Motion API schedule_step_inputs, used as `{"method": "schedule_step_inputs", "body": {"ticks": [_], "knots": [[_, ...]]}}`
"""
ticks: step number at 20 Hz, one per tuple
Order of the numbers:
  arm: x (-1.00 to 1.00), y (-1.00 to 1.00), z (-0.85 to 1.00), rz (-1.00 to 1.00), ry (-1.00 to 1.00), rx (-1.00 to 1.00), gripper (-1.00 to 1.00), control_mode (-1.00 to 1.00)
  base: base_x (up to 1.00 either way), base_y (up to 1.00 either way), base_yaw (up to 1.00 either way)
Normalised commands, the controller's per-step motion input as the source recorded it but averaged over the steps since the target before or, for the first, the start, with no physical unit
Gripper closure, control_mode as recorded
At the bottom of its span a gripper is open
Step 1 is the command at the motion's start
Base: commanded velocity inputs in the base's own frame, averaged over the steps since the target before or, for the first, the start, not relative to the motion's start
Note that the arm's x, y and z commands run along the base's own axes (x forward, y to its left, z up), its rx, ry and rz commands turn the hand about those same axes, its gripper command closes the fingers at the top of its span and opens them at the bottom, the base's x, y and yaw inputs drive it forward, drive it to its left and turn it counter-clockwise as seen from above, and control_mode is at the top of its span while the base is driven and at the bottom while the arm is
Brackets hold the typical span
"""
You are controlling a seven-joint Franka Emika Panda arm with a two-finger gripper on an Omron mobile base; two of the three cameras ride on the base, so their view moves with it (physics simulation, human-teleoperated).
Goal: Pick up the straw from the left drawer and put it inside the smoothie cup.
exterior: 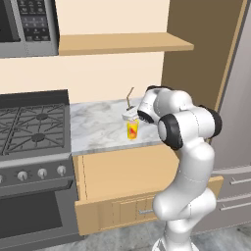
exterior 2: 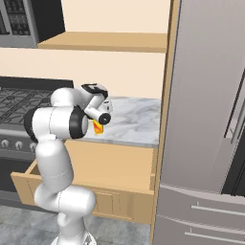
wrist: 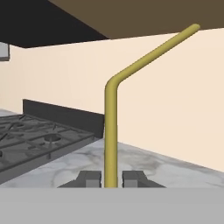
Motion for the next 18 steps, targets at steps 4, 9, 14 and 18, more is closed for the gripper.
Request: {"method": "schedule_step_inputs", "body": {"ticks": [4, 9, 14, 18], "knots": [[0.2, 0.0, 0.0, 0.0, 0.0, 0.0, 1.0, -1.0, 0.0, 0.0, 0.0], [0.18, 0.0, -0.08, 0.0, 0.0, 0.0, 1.0, -1.0, 0.0, 0.0, 0.0], [0.1, 0.0, -0.31, 0.0, 0.0, 0.0, 1.0, -1.0, 0.0, 0.0, 0.0], [0.03, 0.0, -0.36, 0.0, 0.0, 0.0, 1.0, -1.0, 0.0, 0.0, 0.0]]}}
